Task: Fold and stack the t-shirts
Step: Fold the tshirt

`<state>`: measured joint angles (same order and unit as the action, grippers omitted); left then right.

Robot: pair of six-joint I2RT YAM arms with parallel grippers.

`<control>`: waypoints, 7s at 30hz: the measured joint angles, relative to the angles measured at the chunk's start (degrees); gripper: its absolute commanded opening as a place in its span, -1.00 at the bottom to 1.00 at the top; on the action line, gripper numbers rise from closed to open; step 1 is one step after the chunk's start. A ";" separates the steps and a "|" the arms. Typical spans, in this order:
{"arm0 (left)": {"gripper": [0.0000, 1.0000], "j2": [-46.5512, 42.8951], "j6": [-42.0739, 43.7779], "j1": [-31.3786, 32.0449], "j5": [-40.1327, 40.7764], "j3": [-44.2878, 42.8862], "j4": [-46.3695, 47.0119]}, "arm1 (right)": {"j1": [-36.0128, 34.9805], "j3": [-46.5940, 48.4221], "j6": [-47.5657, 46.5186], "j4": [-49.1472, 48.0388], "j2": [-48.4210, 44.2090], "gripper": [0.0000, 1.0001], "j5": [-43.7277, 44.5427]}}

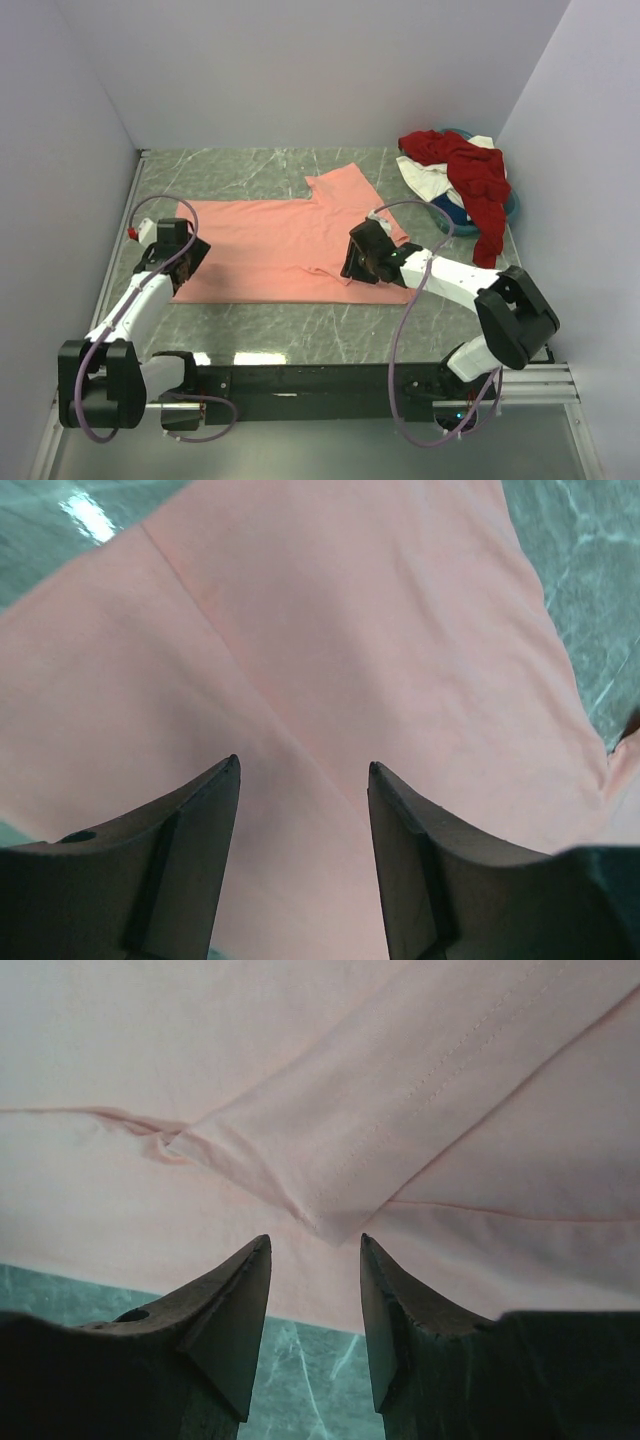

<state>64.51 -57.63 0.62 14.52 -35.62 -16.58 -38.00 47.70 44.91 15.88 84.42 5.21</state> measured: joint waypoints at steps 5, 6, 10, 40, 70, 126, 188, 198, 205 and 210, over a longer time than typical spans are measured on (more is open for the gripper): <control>0.19 1.99 0.00 1.79 -0.09 -0.42 0.46 | -0.76 -0.22 2.10 -2.10 1.90 -0.04 -0.13; 0.19 2.25 0.00 1.92 -0.09 -0.42 0.57 | -0.83 -0.37 2.43 -2.80 2.08 -0.04 -0.13; 0.19 3.19 0.00 2.27 -0.09 -0.44 0.92 | -1.44 -0.59 3.52 -4.46 3.54 -0.04 -0.31; 0.16 6.93 1.27 2.91 0.13 -2.56 2.05 | -2.64 5.95 1.79 -2.25 9.97 -1.00 4.22; 0.22 9.64 2.78 2.95 -0.07 -3.82 2.10 | -2.56 26.56 -14.75 2.23 25.99 -0.09 10.23; -0.99 64.41 8.87 -5.75 12.02 -63.17 -9.40 | 26.84 74.97 -18.40 10.38 55.80 0.00 -6.32; -0.99 41.51 5.64 -5.75 7.91 -40.39 -7.61 | 23.76 32.50 -15.87 2.45 22.95 -1.00 5.33; -0.99 30.42 1.31 -5.75 8.76 -27.96 -5.99 | 23.34 18.18 -11.37 -0.81 12.70 -1.00 5.55; -0.99 26.67 0.70 -5.75 9.68 -24.02 -5.14 | 22.14 11.65 -9.55 -2.73 9.75 -1.00 4.11; -0.99 24.41 0.66 -5.81 10.25 -21.90 -4.48 | 20.96 8.39 -8.50 -3.58 7.37 -1.00 3.69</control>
<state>88.92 -56.97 -5.19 24.77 -57.52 -21.06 -17.04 56.10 36.40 12.29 91.79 8.91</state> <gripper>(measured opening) 0.013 0.009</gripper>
